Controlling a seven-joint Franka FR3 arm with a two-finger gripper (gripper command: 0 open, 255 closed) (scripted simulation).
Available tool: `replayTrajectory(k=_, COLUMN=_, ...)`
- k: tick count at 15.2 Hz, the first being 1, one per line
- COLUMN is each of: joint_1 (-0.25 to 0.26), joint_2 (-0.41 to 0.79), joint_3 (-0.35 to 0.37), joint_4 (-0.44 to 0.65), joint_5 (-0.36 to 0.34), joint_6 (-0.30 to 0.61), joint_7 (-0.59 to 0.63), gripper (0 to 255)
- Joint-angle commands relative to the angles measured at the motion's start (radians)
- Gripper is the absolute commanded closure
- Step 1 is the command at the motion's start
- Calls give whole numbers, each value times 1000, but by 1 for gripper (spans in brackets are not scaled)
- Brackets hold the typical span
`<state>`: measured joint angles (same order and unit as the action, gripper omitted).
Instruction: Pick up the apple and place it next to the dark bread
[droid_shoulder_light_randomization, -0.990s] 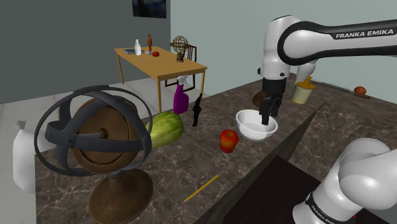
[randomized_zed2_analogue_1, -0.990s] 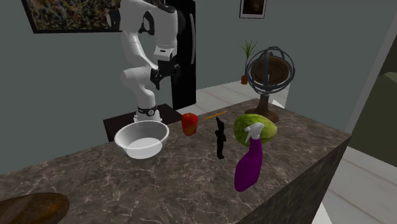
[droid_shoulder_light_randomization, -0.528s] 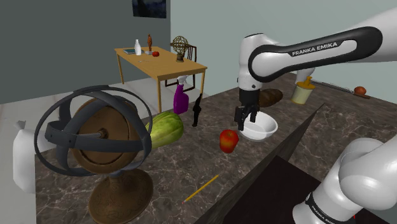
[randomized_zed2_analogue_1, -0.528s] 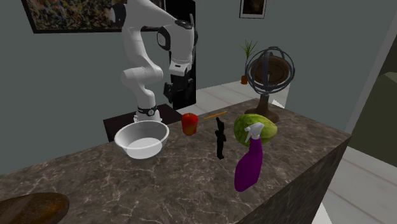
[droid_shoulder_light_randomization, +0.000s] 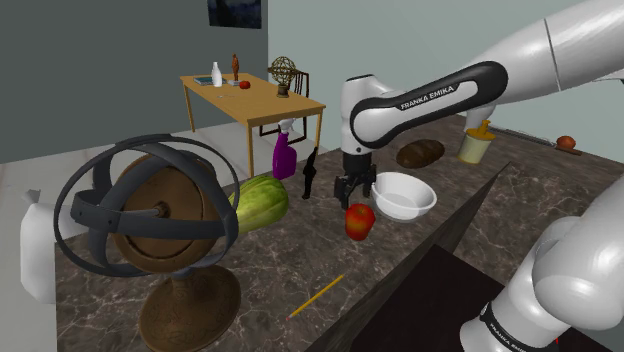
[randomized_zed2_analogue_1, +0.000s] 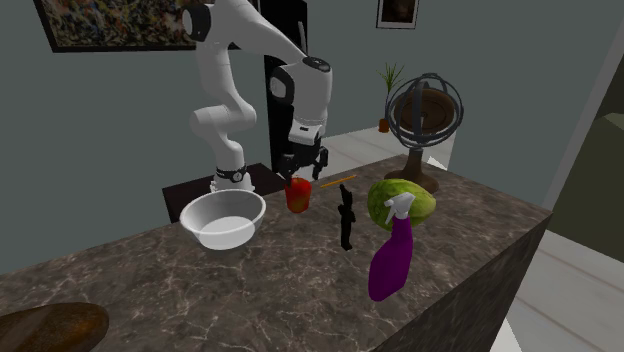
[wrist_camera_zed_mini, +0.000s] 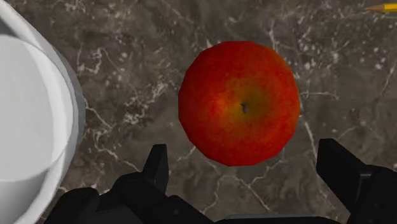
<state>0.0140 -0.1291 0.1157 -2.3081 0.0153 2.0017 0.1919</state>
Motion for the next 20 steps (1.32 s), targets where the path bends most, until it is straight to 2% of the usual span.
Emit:
replayTrajectory(k=1, joint_1=1, joint_2=37, joint_3=4, joint_4=11, joint_5=-6, joint_6=31, joint_7=15, gripper=0)
replayTrajectory(k=8, joint_1=1, joint_2=70, joint_3=5, joint_4=-49, joint_5=-10, joint_6=123, joint_7=18, gripper=0)
replayTrajectory(k=15, joint_1=1, joint_2=70, joint_3=5, joint_4=-49, joint_5=-10, joint_6=123, joint_7=18, gripper=0)
replayTrajectory(k=16, joint_1=1, joint_2=70, joint_3=5, joint_4=-49, joint_5=-10, joint_6=123, joint_7=18, gripper=255)
replayTrajectory(k=20, joint_1=1, joint_2=70, joint_3=5, joint_4=-49, joint_5=-10, joint_6=123, joint_7=19, gripper=255)
